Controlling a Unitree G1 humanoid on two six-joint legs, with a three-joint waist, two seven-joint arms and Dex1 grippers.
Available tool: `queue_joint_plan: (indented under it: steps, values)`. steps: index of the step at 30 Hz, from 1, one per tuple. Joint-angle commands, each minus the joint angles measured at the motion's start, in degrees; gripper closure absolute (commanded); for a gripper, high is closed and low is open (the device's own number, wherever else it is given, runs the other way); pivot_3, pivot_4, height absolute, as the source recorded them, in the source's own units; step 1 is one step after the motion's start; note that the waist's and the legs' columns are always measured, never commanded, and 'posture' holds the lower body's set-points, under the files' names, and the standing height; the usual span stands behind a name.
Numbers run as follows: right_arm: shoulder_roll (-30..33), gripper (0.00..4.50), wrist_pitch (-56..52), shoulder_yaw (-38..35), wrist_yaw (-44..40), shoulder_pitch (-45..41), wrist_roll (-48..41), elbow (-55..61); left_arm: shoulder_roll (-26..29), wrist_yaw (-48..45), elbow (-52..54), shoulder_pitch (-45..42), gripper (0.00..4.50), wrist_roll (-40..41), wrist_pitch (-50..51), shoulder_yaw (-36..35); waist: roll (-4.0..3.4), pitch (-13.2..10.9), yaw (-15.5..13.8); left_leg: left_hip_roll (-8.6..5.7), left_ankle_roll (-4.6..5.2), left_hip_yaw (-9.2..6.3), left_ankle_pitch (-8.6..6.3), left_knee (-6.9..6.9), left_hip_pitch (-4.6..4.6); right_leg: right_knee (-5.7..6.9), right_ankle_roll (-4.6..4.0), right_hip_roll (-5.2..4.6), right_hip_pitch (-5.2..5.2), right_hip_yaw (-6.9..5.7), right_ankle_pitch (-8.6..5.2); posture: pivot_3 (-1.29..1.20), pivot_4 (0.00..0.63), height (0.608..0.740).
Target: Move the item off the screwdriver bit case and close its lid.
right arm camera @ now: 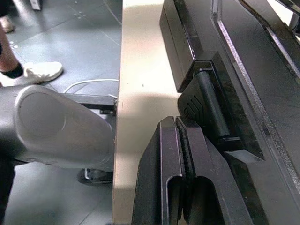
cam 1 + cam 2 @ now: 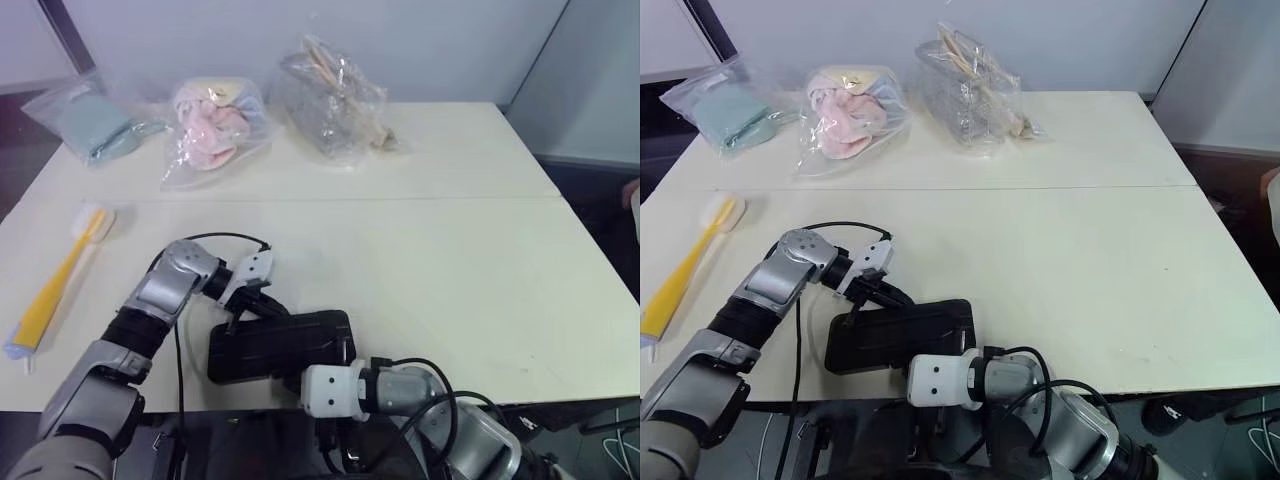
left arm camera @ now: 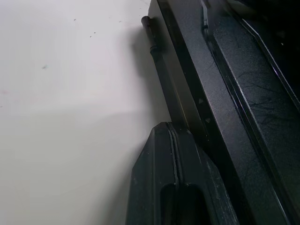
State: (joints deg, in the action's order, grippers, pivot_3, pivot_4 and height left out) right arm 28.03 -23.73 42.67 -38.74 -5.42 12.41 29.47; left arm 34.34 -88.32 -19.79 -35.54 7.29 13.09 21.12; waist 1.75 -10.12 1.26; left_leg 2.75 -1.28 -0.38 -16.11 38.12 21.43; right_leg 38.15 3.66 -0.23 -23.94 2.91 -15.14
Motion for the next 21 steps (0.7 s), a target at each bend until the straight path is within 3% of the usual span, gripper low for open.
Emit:
queue_joint_plan:
  steps: [1, 12, 15, 18, 21]
  values:
    - [-0.63, 4.45, -2.73, -5.61, 5.92, -3.59, 5.81, -5.36, -2.55, -3.27, 0.61, 1.7, 4.5, 0.45, 0.2, 3.46, -0.01, 0.0, -0.05, 0.01, 0.0, 0.0, 0.0, 0.0, -0.02, 0.0, -0.02, 0.01, 0.02, 0.0, 0.01, 0.0, 0.15, 0.737]
    - [-2.72, 4.45, -4.41, -7.63, 6.71, -4.78, 6.41, -5.49, -3.58, -2.42, 3.01, 3.71, 4.5, -0.08, 2.26, 2.1, -0.03, 0.02, -0.15, 0.02, 0.0, -0.01, 0.0, 0.0, 0.0, 0.0, -0.04, 0.02, 0.0, 0.02, 0.02, 0.0, 0.15, 0.737]
    - [-1.42, 4.45, -6.6, -9.43, 1.3, -2.38, -0.39, -0.82, -4.04, -0.62, 0.17, 2.65, 4.5, -1.45, 0.71, 1.3, -0.05, 0.03, -0.3, 0.02, 0.0, -0.01, 0.0, 0.0, 0.0, -0.01, -0.04, 0.01, 0.0, 0.02, 0.02, 0.0, 0.15, 0.737]
    - [2.98, 3.69, -16.91, -17.76, -8.07, 3.81, -15.71, 11.49, -2.91, 1.4, -8.57, -1.81, 3.73, -2.55, -3.9, -3.96, -0.11, 0.05, -1.53, -0.05, -0.01, -0.03, 0.0, 0.02, 0.11, -0.09, -0.03, -0.06, 0.04, 0.01, 0.02, 0.0, 0.15, 0.737]
    - [6.69, 2.24, -25.69, -30.78, -12.24, 6.3, -26.79, 18.58, 1.43, 1.39, -11.08, -4.79, 2.4, -0.27, -4.55, -8.55, 0.07, 0.0, -1.05, -0.18, -0.01, 0.06, 0.0, 0.06, 0.15, -0.16, -0.13, -0.29, 0.06, 0.0, 0.09, 0.0, 0.15, 0.737]
